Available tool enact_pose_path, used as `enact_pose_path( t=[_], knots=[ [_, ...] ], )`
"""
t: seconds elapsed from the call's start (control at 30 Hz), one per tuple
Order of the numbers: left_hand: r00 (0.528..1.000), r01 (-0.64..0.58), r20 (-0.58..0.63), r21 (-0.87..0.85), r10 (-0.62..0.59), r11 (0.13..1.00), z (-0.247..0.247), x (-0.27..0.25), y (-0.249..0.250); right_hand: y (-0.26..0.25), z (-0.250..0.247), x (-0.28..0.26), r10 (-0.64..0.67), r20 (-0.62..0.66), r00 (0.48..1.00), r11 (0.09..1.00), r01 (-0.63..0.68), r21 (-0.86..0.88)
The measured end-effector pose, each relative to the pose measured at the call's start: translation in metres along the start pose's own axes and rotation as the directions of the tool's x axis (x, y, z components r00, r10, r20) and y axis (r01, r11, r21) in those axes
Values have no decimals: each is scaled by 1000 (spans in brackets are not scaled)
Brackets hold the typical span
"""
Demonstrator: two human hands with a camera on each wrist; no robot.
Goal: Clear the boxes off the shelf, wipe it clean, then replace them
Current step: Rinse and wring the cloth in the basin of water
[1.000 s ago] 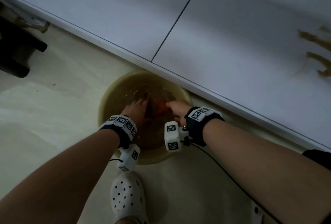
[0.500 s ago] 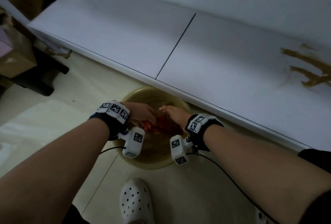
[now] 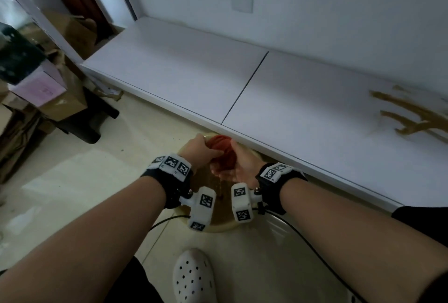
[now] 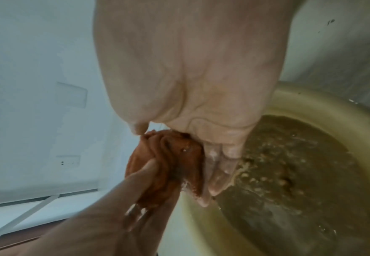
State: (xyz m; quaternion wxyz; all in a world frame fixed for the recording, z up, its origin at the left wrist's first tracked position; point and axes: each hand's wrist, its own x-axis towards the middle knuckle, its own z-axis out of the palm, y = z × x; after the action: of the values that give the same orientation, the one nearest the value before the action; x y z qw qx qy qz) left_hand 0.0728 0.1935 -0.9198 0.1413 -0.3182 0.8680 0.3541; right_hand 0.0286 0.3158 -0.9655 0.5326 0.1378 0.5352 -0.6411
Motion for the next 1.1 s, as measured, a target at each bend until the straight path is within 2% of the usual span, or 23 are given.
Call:
enact_pose_path(
  t=[0.03, 0.1, 0.2, 0.23, 0.3, 0.37, 0.4, 0.47, 0.5, 0.53, 0.6, 0.67, 0.7, 0.73, 0.77, 0.8, 0.87, 0.97, 1.03, 1.1],
  knots=[
    [997, -77, -12, 65, 78, 995, 2, -4, 3, -2, 3, -5, 16, 18, 1000, 1000, -15, -17],
    [979, -201, 75, 190, 190, 961, 7, -6, 5, -5, 6, -15, 36, 33, 999, 998, -35, -50],
    [955, -206, 249, 165, 161, 965, 2, -15, 8, -5, 0, -18, 32, -29, 999, 996, -34, -79],
    [948, -227, 268, 186, 173, 956, 0, -15, 6, -5, -3, -19, 36, -69, 997, 994, -43, -98],
    [941, -318, 211, 278, 266, 906, -6, -15, 1, -6, -8, -20, 55, -124, 991, 987, -73, -141],
    [894, -447, 161, 373, 418, 813, -2, -11, -11, -8, -6, -24, 80, -135, 988, 975, -106, -194],
    [835, -545, 182, 414, 520, 729, 2, -6, -18, -10, -5, -25, 75, -117, 990, 968, -100, -229],
    [711, -677, 324, 553, 624, 485, 12, 1, -30, -14, 2, -25, 57, -41, 998, 939, -67, -338],
    [676, -701, 377, 594, 633, 395, 15, 0, -31, -17, 7, -29, 60, -4, 998, 907, -56, -418],
    [657, -707, 395, 619, 642, 342, 17, 1, -34, -19, 12, -32, 65, 3, 998, 877, -56, -477],
    [653, -691, 377, 651, 657, 314, 19, -2, -36, -22, 19, -38, 46, -27, 999, 819, -53, -571],
    [659, -677, 344, 658, 669, 330, 21, -7, -32, -24, 24, -43, 42, 20, 999, 779, -20, -626],
    [696, -669, 320, 614, 643, 419, 21, -11, -29, -25, 27, -45, 47, 45, 998, 740, -4, -673],
    [753, -635, 287, 552, 592, 541, 20, -13, -27, -25, 29, -47, 48, 49, 998, 681, 3, -733],
    [792, -603, 268, 487, 549, 632, 20, -14, -27, -24, 31, -48, 35, 35, 999, 601, 6, -799],
    [811, -582, 261, 450, 523, 678, 20, -13, -28, -23, 31, -46, 19, 12, 1000, 536, 0, -844],
    [837, -546, 258, 440, 483, 713, 18, -14, -26, -22, 34, -48, 4, -22, 1000, 450, -22, -893],
    [877, -481, 261, 485, 405, 730, 17, -9, -26, -22, 40, -47, -63, 1, 998, 240, 17, -971],
    [903, -429, 238, 500, 356, 752, 16, -7, -26, -21, 42, -45, -130, -4, 992, 181, 20, -983],
    [926, -376, 217, 505, 308, 777, 15, -4, -27, -16, 41, -42, -162, 35, 986, 68, 46, -997]
  ],
)
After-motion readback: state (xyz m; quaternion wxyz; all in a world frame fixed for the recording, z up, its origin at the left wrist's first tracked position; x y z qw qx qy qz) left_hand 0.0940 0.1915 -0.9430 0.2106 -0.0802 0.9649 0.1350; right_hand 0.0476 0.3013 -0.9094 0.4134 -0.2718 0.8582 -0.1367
